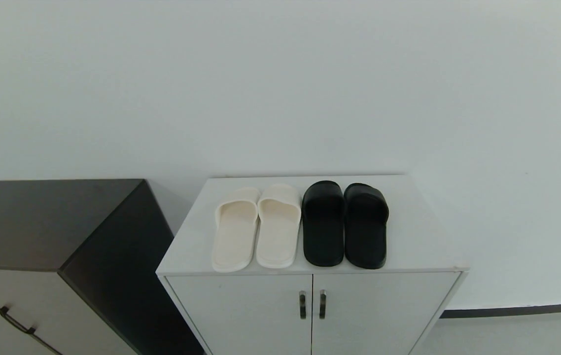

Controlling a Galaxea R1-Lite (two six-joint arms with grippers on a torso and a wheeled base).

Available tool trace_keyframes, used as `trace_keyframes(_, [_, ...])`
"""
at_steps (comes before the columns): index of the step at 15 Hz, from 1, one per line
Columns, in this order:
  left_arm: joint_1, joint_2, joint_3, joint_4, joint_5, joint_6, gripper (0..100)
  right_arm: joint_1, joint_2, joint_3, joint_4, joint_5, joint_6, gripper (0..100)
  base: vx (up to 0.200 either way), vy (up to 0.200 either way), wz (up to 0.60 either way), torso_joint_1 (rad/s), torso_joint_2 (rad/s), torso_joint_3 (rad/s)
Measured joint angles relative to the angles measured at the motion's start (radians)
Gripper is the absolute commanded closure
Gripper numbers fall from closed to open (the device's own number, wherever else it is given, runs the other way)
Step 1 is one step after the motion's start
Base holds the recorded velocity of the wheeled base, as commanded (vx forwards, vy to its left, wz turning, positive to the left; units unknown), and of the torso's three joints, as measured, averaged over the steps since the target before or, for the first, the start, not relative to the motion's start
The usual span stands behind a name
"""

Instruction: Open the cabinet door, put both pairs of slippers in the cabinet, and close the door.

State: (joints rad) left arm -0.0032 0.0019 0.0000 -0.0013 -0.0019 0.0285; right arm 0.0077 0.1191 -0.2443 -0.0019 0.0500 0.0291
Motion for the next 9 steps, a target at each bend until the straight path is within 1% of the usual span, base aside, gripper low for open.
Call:
trace_keyframes(1, [0.0,0.0,0.0,0.0,0.0,-0.001,100,0.003,0.085,-0.076,-0.001,0.036,0.016,0,0.0,0.0,0.0,0.0,0.0,0.0])
trace_keyframes(2, [0.0,0.0,0.0,0.0,0.0,-0.003,100,0.011,0.182,-0.123,-0.009,0.077,0.024,0,0.0,0.0,0.0,0.0,0.0,0.0])
trace_keyframes(4, [0.0,0.0,0.0,0.0,0.0,-0.002,100,0.051,0.376,-0.164,-0.063,0.156,0.059,0,0.0,0.0,0.0,0.0,0.0,0.0])
trace_keyframes(6, [0.0,0.0,0.0,0.0,-0.001,-0.001,100,0.155,0.568,-0.18,-0.173,0.198,0.135,0,0.0,0.0,0.0,0.0,0.0,0.0])
trace_keyframes(7, [0.0,0.0,0.0,0.0,0.0,-0.001,100,0.213,0.655,-0.185,-0.241,0.198,0.17,0,0.0,0.0,0.0,0.0,0.0,0.0])
trace_keyframes(8, [0.0,0.0,0.0,0.0,-0.001,-0.001,100,0.278,0.741,-0.19,-0.313,0.177,0.2,0,0.0,0.0,0.0,0.0,0.0,0.0])
trace_keyframes(9, [0.0,0.0,0.0,0.0,-0.001,-0.001,100,0.345,0.824,-0.197,-0.375,0.133,0.224,0,0.0,0.0,0.0,0.0,0.0,0.0])
